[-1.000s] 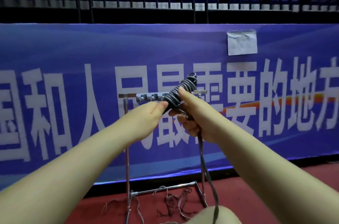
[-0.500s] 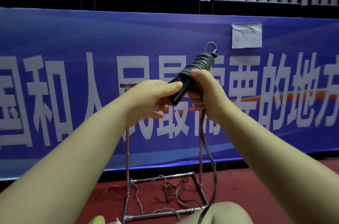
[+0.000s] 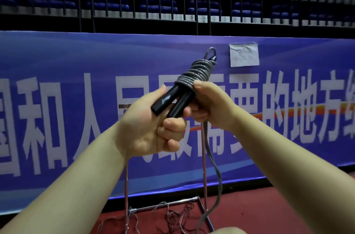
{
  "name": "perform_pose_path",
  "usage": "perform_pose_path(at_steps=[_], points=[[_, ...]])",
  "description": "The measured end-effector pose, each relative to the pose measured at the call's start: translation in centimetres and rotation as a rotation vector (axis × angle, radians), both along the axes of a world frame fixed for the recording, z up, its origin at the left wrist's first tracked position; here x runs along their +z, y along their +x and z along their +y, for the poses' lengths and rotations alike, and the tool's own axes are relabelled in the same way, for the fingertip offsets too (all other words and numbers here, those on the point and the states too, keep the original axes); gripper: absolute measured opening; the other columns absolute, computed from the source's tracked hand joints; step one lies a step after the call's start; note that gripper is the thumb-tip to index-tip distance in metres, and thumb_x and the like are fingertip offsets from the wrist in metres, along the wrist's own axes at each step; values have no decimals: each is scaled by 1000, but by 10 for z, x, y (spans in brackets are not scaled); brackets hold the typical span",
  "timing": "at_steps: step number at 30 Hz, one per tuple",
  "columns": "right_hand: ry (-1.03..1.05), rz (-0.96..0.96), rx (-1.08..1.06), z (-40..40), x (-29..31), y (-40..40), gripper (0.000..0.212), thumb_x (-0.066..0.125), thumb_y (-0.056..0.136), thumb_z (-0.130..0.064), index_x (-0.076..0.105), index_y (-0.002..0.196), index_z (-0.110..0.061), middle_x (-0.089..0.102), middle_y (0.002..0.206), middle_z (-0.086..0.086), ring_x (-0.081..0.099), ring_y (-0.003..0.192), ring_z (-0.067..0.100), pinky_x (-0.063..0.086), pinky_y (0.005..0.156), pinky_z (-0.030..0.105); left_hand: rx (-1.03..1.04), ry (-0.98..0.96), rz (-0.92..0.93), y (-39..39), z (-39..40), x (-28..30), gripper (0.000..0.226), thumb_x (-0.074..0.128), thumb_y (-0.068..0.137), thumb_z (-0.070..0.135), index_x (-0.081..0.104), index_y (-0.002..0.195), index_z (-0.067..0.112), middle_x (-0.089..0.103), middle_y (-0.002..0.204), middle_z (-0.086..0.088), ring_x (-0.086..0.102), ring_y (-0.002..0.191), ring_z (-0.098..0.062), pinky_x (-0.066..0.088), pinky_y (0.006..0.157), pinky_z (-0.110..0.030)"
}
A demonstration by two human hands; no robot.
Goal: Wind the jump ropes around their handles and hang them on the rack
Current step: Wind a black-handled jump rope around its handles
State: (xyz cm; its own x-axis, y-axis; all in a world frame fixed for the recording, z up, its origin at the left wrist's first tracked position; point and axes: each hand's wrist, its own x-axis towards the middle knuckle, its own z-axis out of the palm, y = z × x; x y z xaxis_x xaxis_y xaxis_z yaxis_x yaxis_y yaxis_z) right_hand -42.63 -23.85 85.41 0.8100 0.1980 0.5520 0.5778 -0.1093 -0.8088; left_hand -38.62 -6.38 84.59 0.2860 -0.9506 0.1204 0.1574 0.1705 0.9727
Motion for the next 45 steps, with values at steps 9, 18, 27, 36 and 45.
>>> perform_pose_path(at_steps=[9,18,27,36,45], points=[[-118,158,-118,-7,-4,-13,38,39,95,-47,53,76,-17,41,58,-4,28,42,6,23,40,18,292,85,-263,4,-6,3,63,21,95,61,55,86,9,39,52,2,26,44,-8,30,49,-24],[-220,148,-600,14,-16,-5,56,32,96,-57,48,61,-16,37,45,-7,29,39,8,25,40,20,418,145,-309,13,-8,-2,62,19,96,60,53,86,9,42,52,2,26,41,-7,31,45,-21],[-171,222,-585,26,-22,-2,60,32,86,-73,46,62,-21,37,51,-7,28,43,7,24,42,19,674,276,-719,16,-9,-2,62,24,93,63,61,87,14,42,52,5,30,44,-7,24,44,-20],[-165,116,-378,32,-10,-11,44,39,95,-51,42,67,-16,34,56,-3,26,47,10,21,49,26,513,136,-718,21,11,5,62,62,66,57,59,108,11,49,70,-2,37,51,-7,30,44,-17],[0,-104,0,32,-12,-5,56,71,55,-55,46,80,-12,45,47,-9,38,38,2,31,39,13,-287,-59,-283,31,22,-12,63,64,77,60,67,112,9,69,92,-7,64,75,-13,53,67,-26]])
